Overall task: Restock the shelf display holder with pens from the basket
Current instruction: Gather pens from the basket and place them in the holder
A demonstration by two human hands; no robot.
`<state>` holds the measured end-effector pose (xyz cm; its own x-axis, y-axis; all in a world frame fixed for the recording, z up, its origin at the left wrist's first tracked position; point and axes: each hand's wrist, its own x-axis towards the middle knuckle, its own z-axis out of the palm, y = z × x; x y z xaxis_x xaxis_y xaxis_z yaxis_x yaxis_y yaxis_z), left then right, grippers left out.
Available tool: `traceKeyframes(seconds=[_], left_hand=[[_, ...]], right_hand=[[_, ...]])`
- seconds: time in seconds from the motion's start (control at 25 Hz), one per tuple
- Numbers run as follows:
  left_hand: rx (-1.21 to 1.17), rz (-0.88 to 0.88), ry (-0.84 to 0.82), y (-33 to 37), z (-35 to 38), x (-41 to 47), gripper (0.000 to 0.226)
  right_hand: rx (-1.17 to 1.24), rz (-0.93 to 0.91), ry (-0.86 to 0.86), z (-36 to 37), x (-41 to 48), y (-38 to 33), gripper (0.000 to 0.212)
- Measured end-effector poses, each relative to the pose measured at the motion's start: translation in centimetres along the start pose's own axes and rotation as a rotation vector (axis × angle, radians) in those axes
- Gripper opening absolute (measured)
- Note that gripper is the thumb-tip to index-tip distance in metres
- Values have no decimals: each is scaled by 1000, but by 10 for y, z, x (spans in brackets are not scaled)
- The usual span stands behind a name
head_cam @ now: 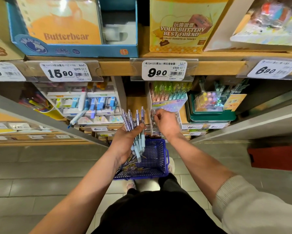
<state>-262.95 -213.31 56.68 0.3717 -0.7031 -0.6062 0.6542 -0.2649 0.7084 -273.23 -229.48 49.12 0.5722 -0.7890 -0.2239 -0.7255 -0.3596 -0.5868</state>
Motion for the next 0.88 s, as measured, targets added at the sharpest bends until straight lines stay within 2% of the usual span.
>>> traceKeyframes(seconds=[0.16, 0.28, 0.36, 0.44, 0.52, 0.56, 0.64, 0.68, 0.88], left_hand=[[-2, -13, 9, -4, 1, 1, 98], [12, 0, 10, -5, 4, 3, 97], [21, -1, 4, -6, 6, 4, 111], [46, -2, 13, -9, 7, 7, 118], [78, -8, 22, -14, 7, 10, 100], [103, -13, 13, -17, 7, 11, 80], [170, -5, -2, -24, 10, 12, 40], [189, 3, -9, -27, 11, 12, 30], [260, 10, 15, -32, 14, 14, 19]], right_hand=[[2, 72, -25, 2, 5, -5, 12], [42, 139, -71, 0, 4, -6, 15], [169, 204, -76, -10, -4, -7, 16], [468, 244, -88, -26, -19, -11, 16], [813, 255, -193, -41, -41, -16, 17], [877, 233, -240, -45, -50, -17, 18], [846, 203, -270, -49, -60, -18, 19], [815, 215, -262, -49, -62, -19, 21], [898, 288, -255, -53, -54, -13, 17]])
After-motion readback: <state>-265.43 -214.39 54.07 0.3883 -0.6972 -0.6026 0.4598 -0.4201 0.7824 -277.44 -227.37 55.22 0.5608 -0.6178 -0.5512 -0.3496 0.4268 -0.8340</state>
